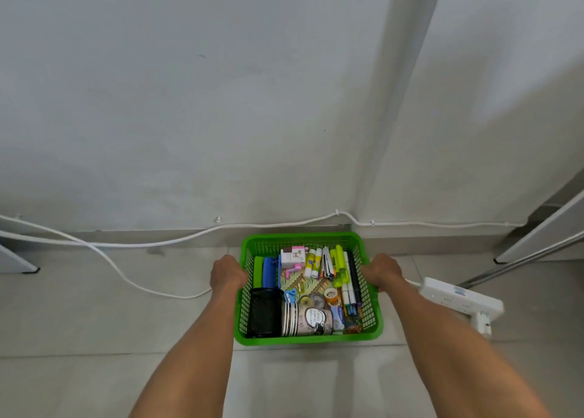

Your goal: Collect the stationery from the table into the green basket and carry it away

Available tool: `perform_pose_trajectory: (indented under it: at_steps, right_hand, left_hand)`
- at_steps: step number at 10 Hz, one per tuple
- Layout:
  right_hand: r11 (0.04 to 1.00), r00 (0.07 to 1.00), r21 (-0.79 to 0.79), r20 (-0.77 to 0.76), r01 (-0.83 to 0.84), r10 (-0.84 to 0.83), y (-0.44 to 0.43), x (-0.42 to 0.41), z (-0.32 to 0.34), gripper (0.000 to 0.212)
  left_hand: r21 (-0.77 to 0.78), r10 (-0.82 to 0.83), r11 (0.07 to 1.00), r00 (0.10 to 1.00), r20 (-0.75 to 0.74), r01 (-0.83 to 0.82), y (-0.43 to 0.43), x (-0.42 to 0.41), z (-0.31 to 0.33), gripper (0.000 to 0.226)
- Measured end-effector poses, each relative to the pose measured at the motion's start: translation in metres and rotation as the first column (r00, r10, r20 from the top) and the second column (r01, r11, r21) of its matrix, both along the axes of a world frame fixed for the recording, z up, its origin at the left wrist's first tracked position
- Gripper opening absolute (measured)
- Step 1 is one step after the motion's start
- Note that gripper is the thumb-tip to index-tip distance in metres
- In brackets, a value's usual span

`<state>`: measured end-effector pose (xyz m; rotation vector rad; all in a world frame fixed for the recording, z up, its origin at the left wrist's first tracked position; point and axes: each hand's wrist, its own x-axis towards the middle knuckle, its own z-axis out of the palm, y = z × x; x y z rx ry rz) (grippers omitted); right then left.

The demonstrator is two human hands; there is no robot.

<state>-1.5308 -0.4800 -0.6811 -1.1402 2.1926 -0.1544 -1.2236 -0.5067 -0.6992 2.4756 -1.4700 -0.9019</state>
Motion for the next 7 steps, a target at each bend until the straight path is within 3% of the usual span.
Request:
perform_pose_trajectory:
  at_steps: [3, 7]
  right_hand:
    - [0.999, 1.000, 0.030, -0.024, -0.012, 0.013, -0.003, 0.006, -0.021, 0.021]
    - [1.000, 0.998, -0.004, -0.059, -0.004, 0.003, -0.012, 0.013, -0.030, 0.025]
  left_hand:
    - [0.010, 0.002, 1.000, 1.000, 0.003, -0.002, -0.006, 0.003, -0.024, 0.018]
    - [0.043, -0.011, 0.999, 1.000, -0.014, 0.012, -0.019, 0.009, -0.030, 0.023]
